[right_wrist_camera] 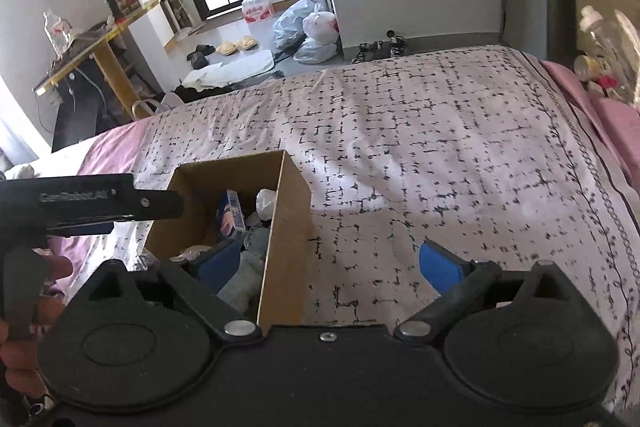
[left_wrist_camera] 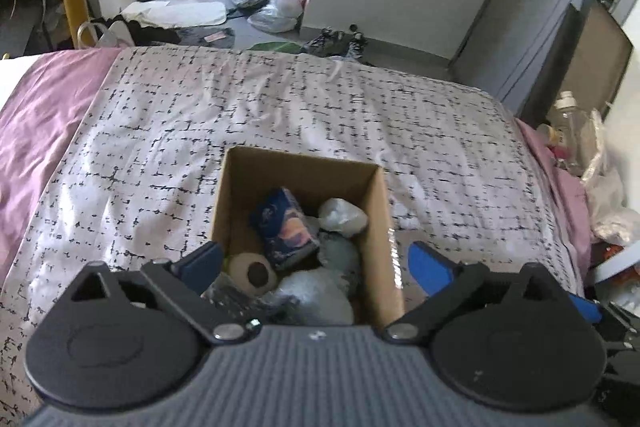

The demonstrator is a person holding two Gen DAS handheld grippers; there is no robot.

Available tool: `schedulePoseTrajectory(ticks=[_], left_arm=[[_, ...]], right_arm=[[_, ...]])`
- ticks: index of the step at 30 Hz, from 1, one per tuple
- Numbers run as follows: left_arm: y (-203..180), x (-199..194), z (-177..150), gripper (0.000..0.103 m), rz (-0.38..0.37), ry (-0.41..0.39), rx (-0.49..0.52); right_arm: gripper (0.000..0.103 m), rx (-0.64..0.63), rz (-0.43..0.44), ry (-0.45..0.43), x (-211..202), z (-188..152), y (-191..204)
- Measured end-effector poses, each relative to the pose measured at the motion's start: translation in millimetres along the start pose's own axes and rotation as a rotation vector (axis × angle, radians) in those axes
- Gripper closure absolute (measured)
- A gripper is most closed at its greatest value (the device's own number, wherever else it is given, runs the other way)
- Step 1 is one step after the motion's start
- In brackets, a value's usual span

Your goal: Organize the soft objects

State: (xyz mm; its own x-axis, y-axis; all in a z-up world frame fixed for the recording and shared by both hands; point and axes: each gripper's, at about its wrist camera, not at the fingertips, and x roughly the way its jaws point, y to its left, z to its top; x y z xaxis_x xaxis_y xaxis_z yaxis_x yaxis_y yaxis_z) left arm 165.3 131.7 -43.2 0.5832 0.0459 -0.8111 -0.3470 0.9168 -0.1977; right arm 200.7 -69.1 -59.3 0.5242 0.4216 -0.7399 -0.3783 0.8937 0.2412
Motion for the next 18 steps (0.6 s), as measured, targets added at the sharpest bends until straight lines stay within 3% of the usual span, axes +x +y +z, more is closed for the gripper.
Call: schedulePoseTrajectory(ticks=[8, 18], left_arm=[[-9.0, -27.3, -17.4, 0.004, -0.004, 0.033, 0.007], [-14.3, -64.3, -38.9, 0.003, -0.035, -0.002, 0.084]], right_arm=[[0.000, 0.035, 0.015, -0.020, -31.3, -8.2, -14.9], [0.000, 0.033, 0.021, -0.046, -61.5, -22.9, -19.9]])
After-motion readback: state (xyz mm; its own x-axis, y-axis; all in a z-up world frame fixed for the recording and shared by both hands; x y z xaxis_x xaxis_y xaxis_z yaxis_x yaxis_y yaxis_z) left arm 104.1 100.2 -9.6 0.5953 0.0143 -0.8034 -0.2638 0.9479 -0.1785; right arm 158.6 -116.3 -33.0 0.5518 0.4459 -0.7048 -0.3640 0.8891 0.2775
